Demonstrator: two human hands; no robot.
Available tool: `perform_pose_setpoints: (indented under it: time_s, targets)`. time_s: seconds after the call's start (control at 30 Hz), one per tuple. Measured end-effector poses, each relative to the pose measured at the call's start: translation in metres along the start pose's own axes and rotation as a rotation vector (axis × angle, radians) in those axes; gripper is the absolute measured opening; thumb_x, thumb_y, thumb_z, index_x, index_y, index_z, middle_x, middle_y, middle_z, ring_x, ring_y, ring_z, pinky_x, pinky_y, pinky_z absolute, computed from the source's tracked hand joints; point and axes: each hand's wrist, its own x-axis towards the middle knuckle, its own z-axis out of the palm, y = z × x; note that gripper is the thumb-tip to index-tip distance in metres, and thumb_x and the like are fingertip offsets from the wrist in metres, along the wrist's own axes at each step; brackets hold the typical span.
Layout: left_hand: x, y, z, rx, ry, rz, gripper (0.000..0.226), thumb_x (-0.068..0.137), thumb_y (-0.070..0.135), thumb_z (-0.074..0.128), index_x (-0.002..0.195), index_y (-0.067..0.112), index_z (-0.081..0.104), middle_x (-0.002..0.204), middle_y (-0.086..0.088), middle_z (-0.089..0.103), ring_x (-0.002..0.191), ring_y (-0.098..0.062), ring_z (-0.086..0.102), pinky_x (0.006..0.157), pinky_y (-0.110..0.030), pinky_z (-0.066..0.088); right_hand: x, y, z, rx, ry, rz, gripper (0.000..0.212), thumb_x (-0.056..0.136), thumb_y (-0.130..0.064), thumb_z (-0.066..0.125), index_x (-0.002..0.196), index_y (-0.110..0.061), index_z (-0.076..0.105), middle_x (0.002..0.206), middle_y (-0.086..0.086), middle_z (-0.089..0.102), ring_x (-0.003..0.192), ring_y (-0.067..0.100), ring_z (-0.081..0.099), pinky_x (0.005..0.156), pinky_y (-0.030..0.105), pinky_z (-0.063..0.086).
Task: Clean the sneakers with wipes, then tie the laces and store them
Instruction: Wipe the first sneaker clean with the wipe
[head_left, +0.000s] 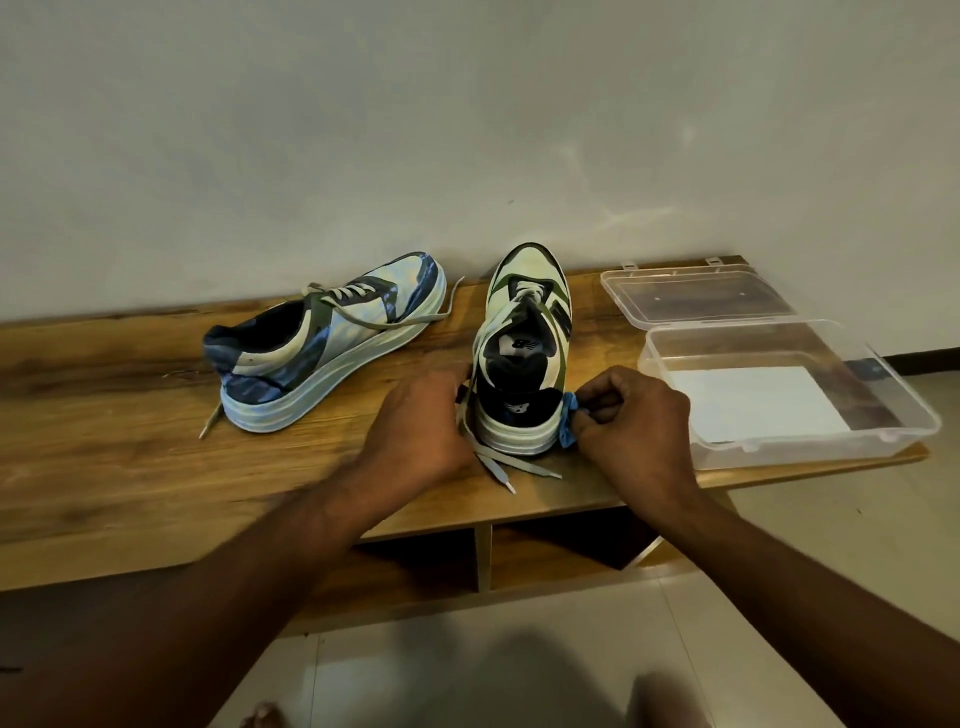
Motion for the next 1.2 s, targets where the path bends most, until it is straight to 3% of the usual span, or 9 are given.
perform_pose_setpoints:
  time_s: [0.2, 0.4, 0.47, 0.57, 0.7, 0.8, 0.87, 1.03, 1.2]
  targets:
    - [0.009, -0.005, -0.026, 0.304, 0.15, 0.038, 0.044, 0.068, 0.018, 0.082, 0.108, 0.03, 0.071, 0.089, 0.002, 0.074, 0.085, -0.027, 0.07, 0.07, -0.041, 0.06, -0.004, 0.0, -0.001, -0.071, -0.008, -0.055, 0.018, 0.078, -0.014, 0.085, 0.087, -0.026, 0.075, 0.084, -0.015, 0.071, 0.075, 0.002, 0.067, 0.071, 0.02, 0.059]
    - [0.01, 0.001, -0.045, 0.659, 0.33, 0.016, 0.085, 0.073, -0.002, 0.072, 0.152, 0.005, 0.039, 0.142, -0.022, 0.052, 0.126, -0.044, 0.048, 0.099, -0.054, 0.048, -0.019, -0.004, 0.0, -0.102, -0.022, -0.032, 0.02, 0.077, -0.018, 0.086, 0.084, -0.03, 0.071, 0.082, -0.018, 0.068, 0.076, 0.0, 0.064, 0.067, 0.014, 0.053]
    - [0.003, 0.014, -0.035, 0.564, 0.239, 0.041, 0.094, 0.072, 0.007, 0.079, 0.155, 0.01, 0.035, 0.144, -0.017, 0.049, 0.127, -0.038, 0.049, 0.098, -0.051, 0.051, -0.026, -0.006, 0.003, -0.075, -0.011, -0.025, 0.019, 0.077, -0.019, 0.086, 0.085, -0.028, 0.072, 0.082, -0.017, 0.069, 0.076, 0.0, 0.066, 0.068, 0.018, 0.057]
    - [-0.01, 0.032, -0.017, 0.093, 0.014, 0.018, 0.099, 0.063, 0.027, 0.09, 0.15, 0.027, 0.041, 0.134, 0.0, 0.062, 0.117, -0.023, 0.063, 0.095, -0.04, 0.054, -0.032, -0.009, 0.01, -0.031, 0.017, -0.002, 0.021, 0.076, -0.018, 0.088, 0.091, -0.024, 0.073, 0.085, -0.016, 0.07, 0.077, 0.0, 0.067, 0.07, 0.016, 0.057]
    - [-0.006, 0.033, -0.015, -0.181, -0.004, -0.095, 0.072, 0.068, 0.04, 0.091, 0.133, 0.034, 0.061, 0.118, 0.013, 0.07, 0.096, -0.009, 0.068, 0.082, -0.026, 0.053, -0.033, -0.012, 0.018, -0.017, 0.04, -0.013, 0.023, 0.075, -0.016, 0.089, 0.09, -0.022, 0.073, 0.086, -0.012, 0.07, 0.078, 0.0, 0.066, 0.065, 0.008, 0.052]
    - [-0.004, 0.03, -0.011, -0.169, 0.061, -0.093, 0.068, 0.065, 0.072, 0.084, 0.121, 0.037, 0.068, 0.105, 0.02, 0.07, 0.096, 0.001, 0.064, 0.076, -0.017, 0.05, -0.039, -0.011, 0.027, -0.058, 0.081, -0.089, 0.021, 0.074, -0.013, 0.088, 0.086, -0.021, 0.072, 0.085, -0.009, 0.067, 0.076, 0.003, 0.063, 0.066, 0.018, 0.056]
    - [-0.003, 0.032, -0.005, -0.101, 0.158, -0.082, 0.072, 0.062, 0.085, 0.076, 0.116, 0.038, 0.069, 0.1, 0.021, 0.071, 0.092, 0.002, 0.064, 0.074, -0.017, 0.051, -0.042, -0.009, 0.031, -0.073, 0.105, -0.146, 0.021, 0.074, -0.009, 0.088, 0.082, -0.02, 0.072, 0.083, -0.009, 0.064, 0.074, 0.003, 0.06, 0.066, 0.013, 0.051]
    - [0.006, 0.03, -0.001, -0.044, 0.252, -0.027, 0.062, 0.072, 0.079, 0.073, 0.114, 0.034, 0.073, 0.095, 0.016, 0.075, 0.087, 0.001, 0.066, 0.075, -0.024, 0.055, -0.045, 0.002, 0.037, -0.114, 0.104, -0.408, 0.019, 0.074, 0.0, 0.084, 0.085, -0.012, 0.074, 0.089, -0.003, 0.063, 0.075, 0.004, 0.056, 0.068, 0.005, 0.044]
    - [0.009, 0.029, 0.002, -0.027, 0.252, -0.051, 0.057, 0.073, 0.077, 0.073, 0.109, 0.034, 0.076, 0.091, 0.014, 0.076, 0.084, -0.001, 0.067, 0.072, -0.028, 0.057, -0.05, 0.013, 0.044, -0.388, -0.006, -0.795, 0.018, 0.09, -0.009, 0.074, 0.106, -0.001, 0.07, 0.101, 0.013, 0.062, 0.085, 0.029, 0.067, 0.067, 0.04, 0.063]
